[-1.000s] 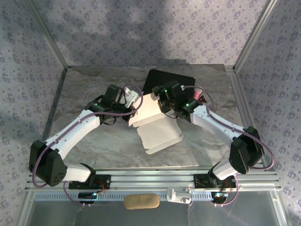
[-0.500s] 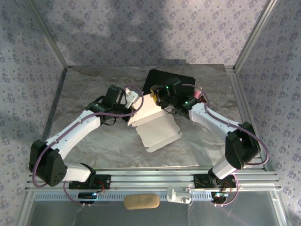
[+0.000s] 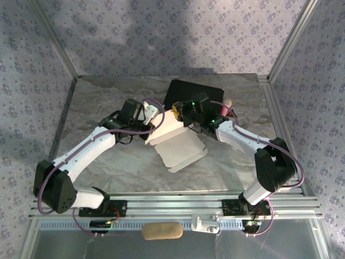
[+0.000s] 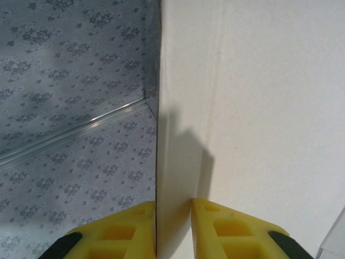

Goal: Fold the paper box

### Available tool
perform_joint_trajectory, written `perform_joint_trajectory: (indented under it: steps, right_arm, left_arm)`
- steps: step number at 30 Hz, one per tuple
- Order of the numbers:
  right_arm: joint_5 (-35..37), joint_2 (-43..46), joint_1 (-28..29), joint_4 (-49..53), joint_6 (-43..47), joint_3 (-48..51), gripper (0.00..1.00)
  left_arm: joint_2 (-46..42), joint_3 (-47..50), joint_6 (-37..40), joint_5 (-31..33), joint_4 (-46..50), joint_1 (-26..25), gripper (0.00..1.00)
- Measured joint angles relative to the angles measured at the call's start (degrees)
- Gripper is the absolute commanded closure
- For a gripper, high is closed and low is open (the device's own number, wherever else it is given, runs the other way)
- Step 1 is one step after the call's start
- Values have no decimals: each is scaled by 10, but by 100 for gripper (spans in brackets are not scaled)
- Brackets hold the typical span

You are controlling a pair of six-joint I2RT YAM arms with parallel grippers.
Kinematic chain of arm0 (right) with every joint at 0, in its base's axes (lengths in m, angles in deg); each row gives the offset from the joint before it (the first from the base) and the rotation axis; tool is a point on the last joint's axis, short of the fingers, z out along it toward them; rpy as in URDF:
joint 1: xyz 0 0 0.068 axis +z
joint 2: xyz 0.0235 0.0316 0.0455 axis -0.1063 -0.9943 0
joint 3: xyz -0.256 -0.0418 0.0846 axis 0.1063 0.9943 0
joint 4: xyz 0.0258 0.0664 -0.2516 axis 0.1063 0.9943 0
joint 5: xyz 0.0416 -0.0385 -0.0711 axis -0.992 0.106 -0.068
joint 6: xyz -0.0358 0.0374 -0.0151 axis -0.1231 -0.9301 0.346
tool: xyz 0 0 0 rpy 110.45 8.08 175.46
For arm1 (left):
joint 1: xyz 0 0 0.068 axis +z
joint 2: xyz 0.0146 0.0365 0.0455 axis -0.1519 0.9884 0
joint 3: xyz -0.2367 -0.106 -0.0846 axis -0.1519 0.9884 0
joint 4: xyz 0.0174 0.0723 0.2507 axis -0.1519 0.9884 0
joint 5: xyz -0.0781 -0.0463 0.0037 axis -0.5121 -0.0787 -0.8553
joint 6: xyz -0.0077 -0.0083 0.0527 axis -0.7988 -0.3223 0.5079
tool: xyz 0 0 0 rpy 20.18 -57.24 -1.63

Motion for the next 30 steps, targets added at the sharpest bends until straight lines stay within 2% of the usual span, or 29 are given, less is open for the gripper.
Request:
perform_joint_trajectory:
  steps: [4,12,17,21,25,27,30]
  right_arm:
    - [-13,0,-2,-2,-13,4,82]
    - [-47,0,-8,17,-19,4,75]
    - [-66,-12,-10,33,-19,-12,76]
    - [-70,-16,-9,34,-18,-16,83]
    - [-69,-16,-9,36,-19,-15,94]
    - [-67,-15,-9,33,-24,-10,100]
    - [-62,-9,-9,25,-27,2,100]
  left_arm:
    - [0,0,6,10,1,0,100]
    - [0,9,17,21,-2,0,100]
    - [5,11,23,29,-6,-9,100]
    - [5,11,23,36,-9,-9,100]
    - [5,11,23,40,-14,-9,100]
    - [5,12,21,40,-14,-9,89]
    - [-9,14,-7,43,-14,-9,63]
